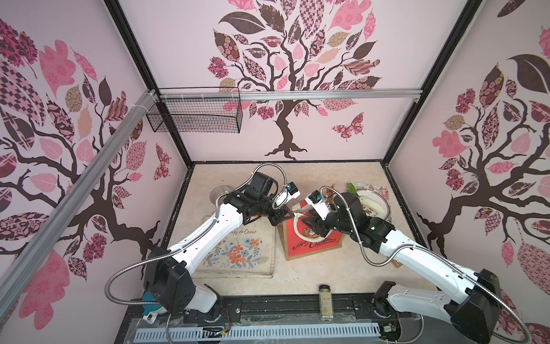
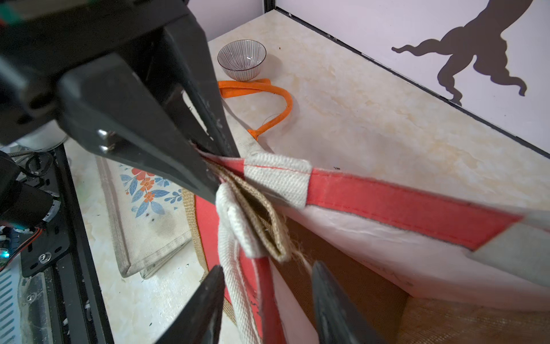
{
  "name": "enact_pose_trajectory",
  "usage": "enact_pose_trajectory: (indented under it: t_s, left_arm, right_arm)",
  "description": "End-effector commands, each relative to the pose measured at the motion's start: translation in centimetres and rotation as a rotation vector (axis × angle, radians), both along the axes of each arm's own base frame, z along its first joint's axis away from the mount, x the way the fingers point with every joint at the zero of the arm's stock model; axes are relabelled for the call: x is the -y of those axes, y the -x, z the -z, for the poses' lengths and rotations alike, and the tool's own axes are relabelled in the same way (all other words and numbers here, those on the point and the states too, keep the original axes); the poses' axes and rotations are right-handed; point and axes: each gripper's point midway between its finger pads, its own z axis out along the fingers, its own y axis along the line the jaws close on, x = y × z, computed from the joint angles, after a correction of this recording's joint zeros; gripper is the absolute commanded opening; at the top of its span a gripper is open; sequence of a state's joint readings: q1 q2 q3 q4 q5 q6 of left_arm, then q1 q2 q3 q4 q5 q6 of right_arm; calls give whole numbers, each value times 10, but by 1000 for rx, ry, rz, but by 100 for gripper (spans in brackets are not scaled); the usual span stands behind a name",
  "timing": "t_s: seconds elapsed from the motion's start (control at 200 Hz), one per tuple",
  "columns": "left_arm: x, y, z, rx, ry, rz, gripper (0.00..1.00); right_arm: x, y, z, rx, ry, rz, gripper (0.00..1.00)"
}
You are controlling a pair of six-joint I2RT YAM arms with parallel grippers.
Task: Put away the canvas bag
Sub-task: Press the canvas bag at the center of the board.
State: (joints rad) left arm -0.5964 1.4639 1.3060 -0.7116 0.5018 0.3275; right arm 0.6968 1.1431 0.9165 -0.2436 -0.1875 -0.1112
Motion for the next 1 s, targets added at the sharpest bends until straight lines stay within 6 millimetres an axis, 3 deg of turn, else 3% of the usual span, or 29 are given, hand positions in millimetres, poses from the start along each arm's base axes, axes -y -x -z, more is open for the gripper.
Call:
enact_pose_trajectory:
  t_s: [0.0, 0.06, 0.18, 0.345, 0.735, 0.835, 0.92, 0.995]
  left_arm:
    - [-1, 4, 7, -5, -13, 7, 6]
    - [-2, 4, 4, 3, -8, 4, 0]
    - [-1, 7, 1, 2, 8, 15, 0]
    - [0, 14, -4, 3, 26, 37, 0]
    - [1, 19, -9, -7, 48, 59, 0]
    - [2, 22, -10, -9, 58, 72, 0]
    - [2, 26, -10, -14, 55, 102, 0]
    - [2, 30, -12, -13, 54, 127, 0]
  right_arm:
    - [6, -2, -30, 33, -38, 35, 51]
    - [11, 0, -38, 37, -45, 51, 58]
    - [29, 2, -55, 64, -37, 118, 79]
    - [60, 3, -73, 80, -21, 232, 99]
    - [93, 4, -58, 8, 83, 366, 100]
    - [86, 5, -49, -7, 126, 309, 100]
    - [56, 19, -52, 37, 92, 75, 100]
    - [36, 19, -67, 104, 31, -26, 100]
